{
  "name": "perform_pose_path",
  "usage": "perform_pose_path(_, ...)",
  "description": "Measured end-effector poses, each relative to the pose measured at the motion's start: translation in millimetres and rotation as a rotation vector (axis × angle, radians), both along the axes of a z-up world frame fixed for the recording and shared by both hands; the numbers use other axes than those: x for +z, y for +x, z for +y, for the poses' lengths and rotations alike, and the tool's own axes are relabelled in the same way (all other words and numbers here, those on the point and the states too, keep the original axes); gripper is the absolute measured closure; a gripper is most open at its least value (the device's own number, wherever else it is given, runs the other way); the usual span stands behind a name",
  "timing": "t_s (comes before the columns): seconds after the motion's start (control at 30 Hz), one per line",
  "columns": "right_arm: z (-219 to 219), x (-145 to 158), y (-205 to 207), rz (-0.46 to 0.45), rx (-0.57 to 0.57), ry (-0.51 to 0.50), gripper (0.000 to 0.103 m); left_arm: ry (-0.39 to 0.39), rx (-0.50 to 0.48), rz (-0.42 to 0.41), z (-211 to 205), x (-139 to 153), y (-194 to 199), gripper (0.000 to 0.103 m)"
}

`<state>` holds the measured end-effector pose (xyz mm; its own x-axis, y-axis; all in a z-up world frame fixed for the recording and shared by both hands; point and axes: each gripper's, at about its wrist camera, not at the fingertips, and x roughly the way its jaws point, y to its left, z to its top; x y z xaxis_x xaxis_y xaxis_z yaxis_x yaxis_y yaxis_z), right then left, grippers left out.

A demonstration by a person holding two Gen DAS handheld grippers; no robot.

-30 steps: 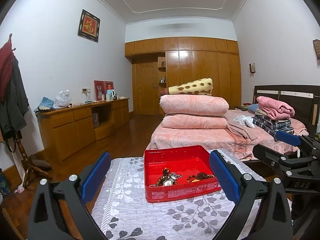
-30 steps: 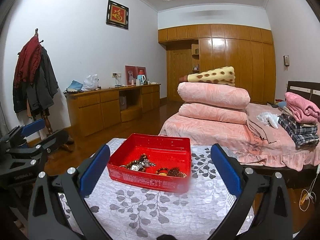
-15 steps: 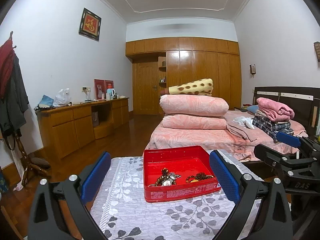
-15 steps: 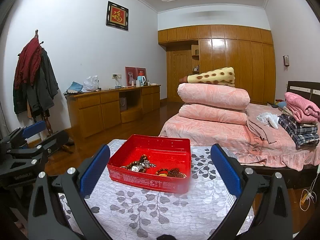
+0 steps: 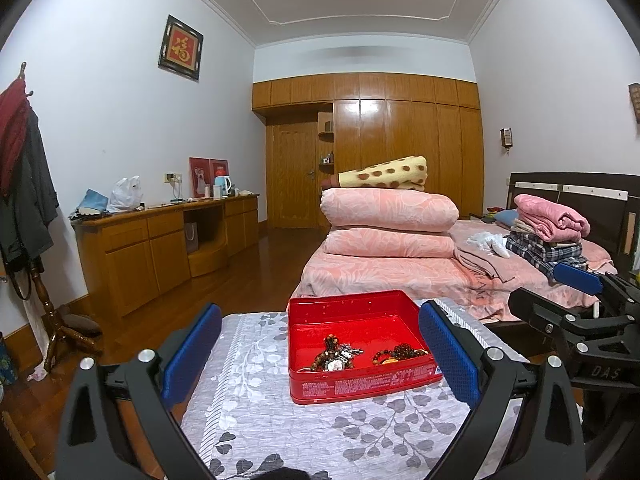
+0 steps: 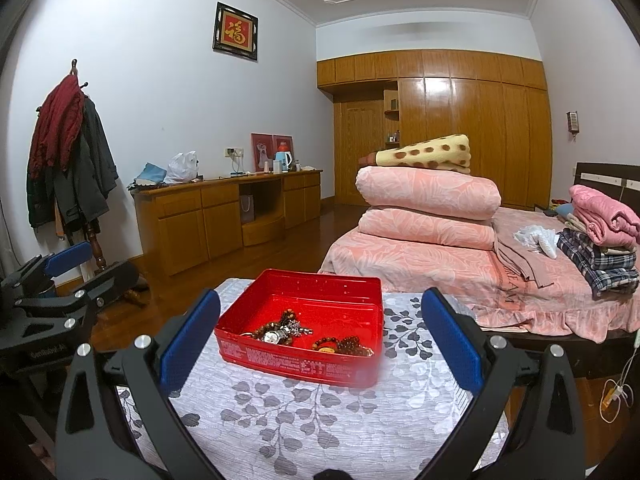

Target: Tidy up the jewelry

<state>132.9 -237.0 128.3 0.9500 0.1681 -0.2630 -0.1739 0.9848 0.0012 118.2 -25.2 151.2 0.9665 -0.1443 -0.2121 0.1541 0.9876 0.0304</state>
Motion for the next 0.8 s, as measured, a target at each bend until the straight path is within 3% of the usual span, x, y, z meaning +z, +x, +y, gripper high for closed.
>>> perform_pose_path(0.8,1.5,3.5,0.2,-0.001,-0.003,-0.007,0.006,-0.009,0.001,0.02,1.2,-4.6,8.2,0.006)
